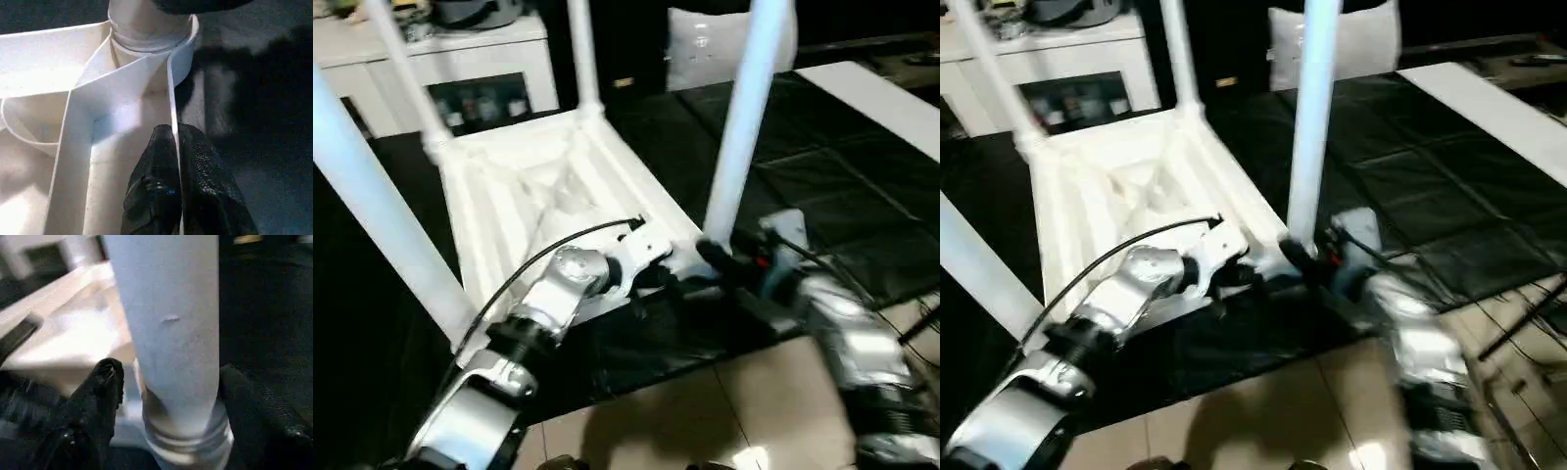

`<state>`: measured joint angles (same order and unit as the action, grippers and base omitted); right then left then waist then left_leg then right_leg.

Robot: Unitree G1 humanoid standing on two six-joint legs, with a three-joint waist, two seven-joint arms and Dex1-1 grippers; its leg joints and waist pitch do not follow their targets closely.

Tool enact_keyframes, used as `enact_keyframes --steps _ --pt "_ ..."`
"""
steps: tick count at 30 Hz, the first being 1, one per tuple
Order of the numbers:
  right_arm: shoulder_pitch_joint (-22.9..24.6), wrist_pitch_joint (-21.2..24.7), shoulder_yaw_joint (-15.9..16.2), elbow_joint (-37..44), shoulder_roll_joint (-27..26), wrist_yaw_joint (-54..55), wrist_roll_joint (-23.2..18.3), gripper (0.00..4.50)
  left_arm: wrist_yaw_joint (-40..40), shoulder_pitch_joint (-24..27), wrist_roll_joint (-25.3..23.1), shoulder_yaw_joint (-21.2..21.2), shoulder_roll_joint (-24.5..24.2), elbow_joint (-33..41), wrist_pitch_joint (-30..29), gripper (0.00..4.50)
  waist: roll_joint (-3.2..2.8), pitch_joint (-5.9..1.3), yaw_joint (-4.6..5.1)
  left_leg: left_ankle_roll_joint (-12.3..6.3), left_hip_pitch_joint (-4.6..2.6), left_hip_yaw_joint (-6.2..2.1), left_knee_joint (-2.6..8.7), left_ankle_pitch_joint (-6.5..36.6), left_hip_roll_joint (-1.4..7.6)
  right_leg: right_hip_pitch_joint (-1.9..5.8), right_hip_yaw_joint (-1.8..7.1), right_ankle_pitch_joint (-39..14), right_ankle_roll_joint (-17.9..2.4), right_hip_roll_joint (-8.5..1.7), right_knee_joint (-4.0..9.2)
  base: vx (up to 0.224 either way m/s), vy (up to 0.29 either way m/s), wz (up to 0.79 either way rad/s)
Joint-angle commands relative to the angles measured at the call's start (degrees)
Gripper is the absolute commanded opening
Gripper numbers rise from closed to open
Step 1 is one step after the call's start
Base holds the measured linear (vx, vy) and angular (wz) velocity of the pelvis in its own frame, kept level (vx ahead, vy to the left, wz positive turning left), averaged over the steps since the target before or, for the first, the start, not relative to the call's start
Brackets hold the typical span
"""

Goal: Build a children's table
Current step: Rotate leg to tighten

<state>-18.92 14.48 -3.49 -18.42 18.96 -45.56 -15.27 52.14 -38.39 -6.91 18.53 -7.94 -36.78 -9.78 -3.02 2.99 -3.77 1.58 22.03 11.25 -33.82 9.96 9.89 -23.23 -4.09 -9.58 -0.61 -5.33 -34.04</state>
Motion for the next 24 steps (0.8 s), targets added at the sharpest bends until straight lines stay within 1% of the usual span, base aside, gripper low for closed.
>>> enact_keyframes --steps 1,2,3,4,6,7,9,10,11,12,13,14,15,16,19,20,21,22,24 --pt "0.47 -0.30 1.12 1.29 1.80 -5.09 -1.03 3.66 5.36 0.35 0.97 1.36 -1.61 2.64 5.02 0.00 1.09 -3.99 -0.54 -5.54 -0.69 -1.54 3.61 12.07 2.97 2.94 2.25 -14.68 -11.42 -3.62 4.67 0.000 0.000 0.00" --pt "0.48 -0.34 1.01 1.40 2.54 -6.02 -1.25 3.66 6.81 0.53 1.13 1.72 -2.21 2.85 5.91 0.00 1.06 -4.05 -0.61 -5.50 -0.76 -1.52 3.60 12.00 3.03 2.96 2.24 -14.75 -11.57 -3.63 4.58 0.000 0.000 0.00" --pt "0.49 -0.67 0.99 1.51 3.21 -6.89 -1.30 3.78 8.24 0.73 1.40 2.01 -2.78 3.15 6.45 0.00 0.97 -3.99 -0.83 -5.42 -0.79 -1.47 3.59 11.90 3.15 2.85 2.29 -14.87 -11.75 -3.65 4.61 0.000 0.000 0.00" --pt "0.57 -1.57 1.15 1.65 4.09 -7.83 -1.05 3.91 9.87 0.93 1.76 2.28 -3.45 3.54 6.69 0.00 0.91 -4.02 -1.02 -5.29 -0.84 -1.50 3.58 11.90 3.19 2.81 2.24 -14.95 -11.79 -3.64 4.56 0.000 0.000 0.00" --pt "1.26 -4.70 1.90 2.46 6.81 -12.33 -0.75 3.91 13.66 1.07 2.41 2.72 -5.37 3.98 7.62 0.00 0.79 -4.06 -1.72 -4.58 -1.13 -1.46 3.67 12.49 3.46 2.62 2.31 -14.87 -11.92 -3.68 4.42 0.000 0.000 0.00" --pt "1.51 -5.50 2.24 2.78 7.58 -14.06 -0.81 3.91 14.18 0.85 2.43 2.79 -5.73 3.68 7.81 0.00 0.87 -4.00 -1.92 -4.55 -1.10 -1.37 3.68 12.85 3.46 2.63 2.34 -14.56 -12.04 -3.56 4.33 0.000 0.000 0.00" --pt "1.90 -5.00 2.85 3.56 8.94 -17.74 -1.86 3.91 16.14 0.60 2.76 3.06 -6.53 3.34 8.92 0.00 0.85 -4.01 -2.24 -4.67 -1.07 -1.42 3.72 12.70 3.54 2.68 2.37 -13.94 -12.16 -3.63 4.17 0.000 0.000 0.00" --pt "2.22 -3.86 3.52 4.32 10.15 -21.06 -3.10 3.91 18.26 0.56 2.97 3.63 -7.41 3.37 9.62 0.00 0.88 -4.01 -2.38 -4.94 -1.08 -1.41 3.65 12.79 3.43 2.78 2.30 -14.05 -12.19 -3.57 4.21 0.000 0.000 0.00" --pt "2.44 -2.65 4.18 4.95 11.12 -23.60 -4.00 3.91 20.16 0.63 3.07 4.26 -8.20 3.58 10.32 0.00 0.88 -3.97 -2.75 -5.28 -1.07 -1.40 3.65 12.89 3.52 2.84 2.36 -14.64 -12.10 -3.68 4.21 0.000 0.000 0.00" --pt "2.44 -2.65 4.18 4.95 11.12 -23.60 -4.00 3.91 20.16 0.63 3.07 4.26 -8.20 3.58 10.32 0.00 0.85 -4.02 -2.87 -5.26 -1.07 -1.41 3.63 12.68 3.59 2.76 2.40 -14.57 -12.13 -3.76 4.15 0.000 0.000 0.00" --pt "2.24 -1.14 5.10 5.17 12.19 -26.70 -4.77 3.77 22.80 0.60 3.08 5.15 -9.20 3.66 11.55 0.00 0.98 -4.02 -2.93 -5.26 -1.02 -1.45 3.62 12.58 3.50 2.76 2.30 -14.78 -12.24 -3.68 4.08 0.000 0.000 0.00" --pt "2.04 -0.58 5.51 5.18 12.58 -27.96 -5.03 3.66 23.98 0.55 2.99 5.60 -9.65 3.71 12.09 0.00 1.00 -3.98 -2.91 -5.29 -0.97 -1.42 3.67 12.56 3.55 2.76 2.33 -15.05 -12.18 -3.72 4.18 0.000 0.000 0.00" --pt "1.86 -0.23 5.84 5.09 12.83 -28.74 -5.20 3.66 24.75 0.55 2.90 5.85 -9.94 3.76 12.55 0.00 0.99 -4.00 -2.99 -5.09 -1.04 -1.44 3.67 12.64 3.62 2.71 2.35 -15.60 -12.15 -3.81 4.22 0.000 0.000 0.00" --pt "1.68 0.02 6.15 4.98 13.05 -29.42 -5.31 3.55 25.45 0.54 2.81 6.09 -10.20 3.79 12.97 0.00 0.93 -4.00 -3.08 -4.95 -1.08 -1.49 3.65 12.72 3.62 2.63 2.34 -15.80 -12.11 -3.79 4.20 0.000 0.000 0.00" --pt "0.30 -0.90 7.79 3.24 13.50 -31.87 -4.60 3.45 28.14 0.23 2.03 7.58 -11.48 3.62 15.31 0.00 0.86 -4.03 -3.35 -4.03 -1.20 -1.52 3.78 13.25 3.76 2.49 2.42 -16.09 -12.25 -3.84 4.13 0.000 0.000 0.00" --pt "-0.18 -0.63 8.19 2.71 13.51 -32.72 -4.61 3.19 28.95 0.15 1.87 8.03 -11.76 3.59 15.86 0.00 0.88 -4.04 -3.33 -3.88 -1.23 -1.50 3.79 13.34 3.73 2.48 2.40 -16.02 -12.36 -3.81 4.11 0.000 0.000 0.00" --pt "-0.20 -0.61 8.20 2.69 13.51 -32.75 -4.61 3.13 28.98 0.14 1.87 8.04 -11.77 3.59 15.88 0.00 0.87 -4.00 -3.43 -3.70 -1.31 -1.44 3.78 13.59 3.73 2.43 2.45 -16.16 -12.38 -3.81 4.15 0.000 0.000 0.00" --pt "-0.62 -0.47 8.50 2.37 13.42 -33.30 -4.70 3.13 29.52 0.02 1.80 8.35 -11.86 3.54 16.33 0.00 1.06 -3.96 -3.53 -3.65 -1.36 -1.40 3.79 13.65 3.75 2.41 2.47 -16.29 -12.41 -3.83 4.18 0.000 0.000 0.00" --pt "-0.87 -0.19 8.69 2.23 13.36 -33.65 -4.84 2.89 29.95 -0.04 1.84 8.53 -11.90 3.51 16.56 0.00 1.01 -4.06 -3.94 -3.57 -1.34 -1.41 3.71 13.16 3.74 2.50 2.54 -16.15 -12.35 -3.94 4.09 0.000 0.000 0.00"
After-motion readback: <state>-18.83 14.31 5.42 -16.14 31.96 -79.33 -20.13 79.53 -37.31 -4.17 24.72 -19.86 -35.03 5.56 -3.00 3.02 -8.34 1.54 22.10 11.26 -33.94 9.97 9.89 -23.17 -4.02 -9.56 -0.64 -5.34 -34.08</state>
